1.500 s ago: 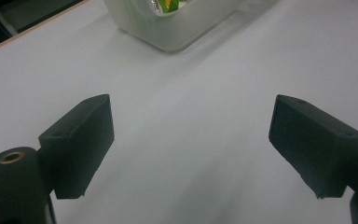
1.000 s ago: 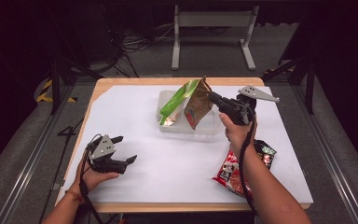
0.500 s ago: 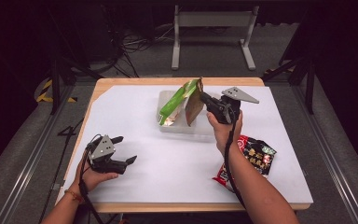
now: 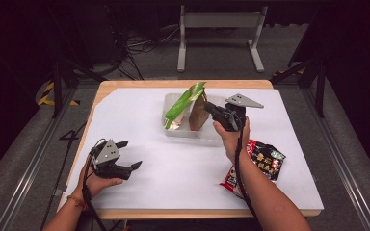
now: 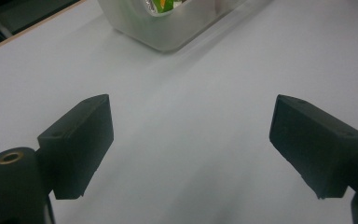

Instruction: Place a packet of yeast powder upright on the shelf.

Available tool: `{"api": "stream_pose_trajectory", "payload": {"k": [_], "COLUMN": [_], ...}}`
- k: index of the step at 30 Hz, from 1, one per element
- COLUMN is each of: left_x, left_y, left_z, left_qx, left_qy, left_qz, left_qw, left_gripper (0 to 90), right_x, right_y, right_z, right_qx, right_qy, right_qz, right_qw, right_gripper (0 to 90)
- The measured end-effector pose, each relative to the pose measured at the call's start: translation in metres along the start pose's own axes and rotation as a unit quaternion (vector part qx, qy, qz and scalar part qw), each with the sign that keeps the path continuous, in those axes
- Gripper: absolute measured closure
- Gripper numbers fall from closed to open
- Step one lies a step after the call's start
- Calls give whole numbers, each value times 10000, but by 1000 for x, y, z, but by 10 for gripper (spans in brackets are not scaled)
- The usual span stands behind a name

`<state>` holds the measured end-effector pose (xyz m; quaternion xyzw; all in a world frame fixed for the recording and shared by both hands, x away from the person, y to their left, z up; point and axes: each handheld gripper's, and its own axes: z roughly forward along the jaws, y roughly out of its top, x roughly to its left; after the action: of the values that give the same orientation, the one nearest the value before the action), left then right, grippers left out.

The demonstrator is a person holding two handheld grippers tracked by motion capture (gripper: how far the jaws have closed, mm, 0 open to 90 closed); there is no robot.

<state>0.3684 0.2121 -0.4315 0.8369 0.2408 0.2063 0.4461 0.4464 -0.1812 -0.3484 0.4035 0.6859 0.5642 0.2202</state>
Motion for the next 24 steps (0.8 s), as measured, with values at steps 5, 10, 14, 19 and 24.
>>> {"api": "stream_pose_trajectory", "payload": {"k": [5,10,14,19,24], "left_x": [0,0,-1,0,2], "left_y": [-1,0,0,0,0], "left_z": [2,2,3,2,5], "left_qx": [63,71,70,47,58], "left_qy": [2,36,22,32,-24], "left_qz": [6,26,33,19,-4], "left_qw": [10000,10000,10000,10000,10000], "left_gripper": [143,143,142,141,141], "right_x": [-3,-6,-6,-4,-4], "right_y": [3,2,1,2,5], "right_z": [-3,-5,-5,-6,-8], "right_qx": [180,247,261,273,317], "right_qy": [64,59,55,103,39], "right_qz": [-76,-112,-144,-266,-524], "right_qw": [9998,9996,9995,9992,9981], "right_gripper": [857,848,847,820,818]}}
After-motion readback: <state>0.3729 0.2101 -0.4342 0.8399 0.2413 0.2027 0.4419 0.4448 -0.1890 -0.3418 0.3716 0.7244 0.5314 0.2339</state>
